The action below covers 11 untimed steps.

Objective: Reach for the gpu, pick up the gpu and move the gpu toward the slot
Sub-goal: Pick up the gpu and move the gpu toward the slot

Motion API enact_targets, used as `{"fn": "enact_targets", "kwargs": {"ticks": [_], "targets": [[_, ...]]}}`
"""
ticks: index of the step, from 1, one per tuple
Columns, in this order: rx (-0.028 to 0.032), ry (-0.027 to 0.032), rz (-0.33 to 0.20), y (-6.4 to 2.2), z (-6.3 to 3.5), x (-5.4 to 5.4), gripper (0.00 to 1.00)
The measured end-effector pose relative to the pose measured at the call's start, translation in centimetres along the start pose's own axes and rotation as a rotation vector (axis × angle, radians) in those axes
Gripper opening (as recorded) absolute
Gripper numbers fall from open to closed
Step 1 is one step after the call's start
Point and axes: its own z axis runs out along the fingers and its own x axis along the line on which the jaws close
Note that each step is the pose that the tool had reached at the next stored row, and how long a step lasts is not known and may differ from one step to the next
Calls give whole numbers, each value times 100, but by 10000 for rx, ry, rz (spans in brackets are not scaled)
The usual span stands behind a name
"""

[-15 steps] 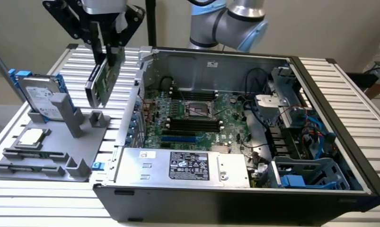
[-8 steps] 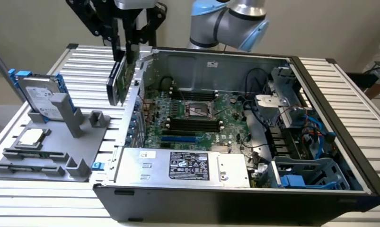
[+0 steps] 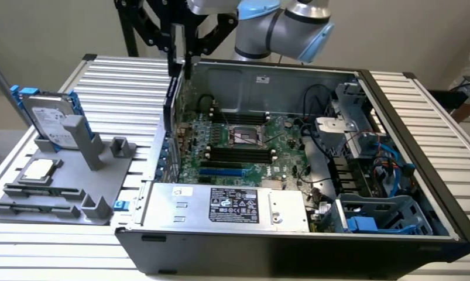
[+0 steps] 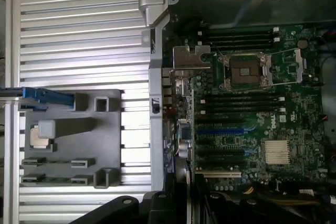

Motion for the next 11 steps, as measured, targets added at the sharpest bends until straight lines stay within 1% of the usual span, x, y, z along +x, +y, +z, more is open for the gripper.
{"fn": "enact_targets", "kwargs": {"ticks": [5, 11], "targets": [[-2, -1, -29, 12, -13, -184, 26], [0, -41, -105, 20, -18, -322, 26]]}}
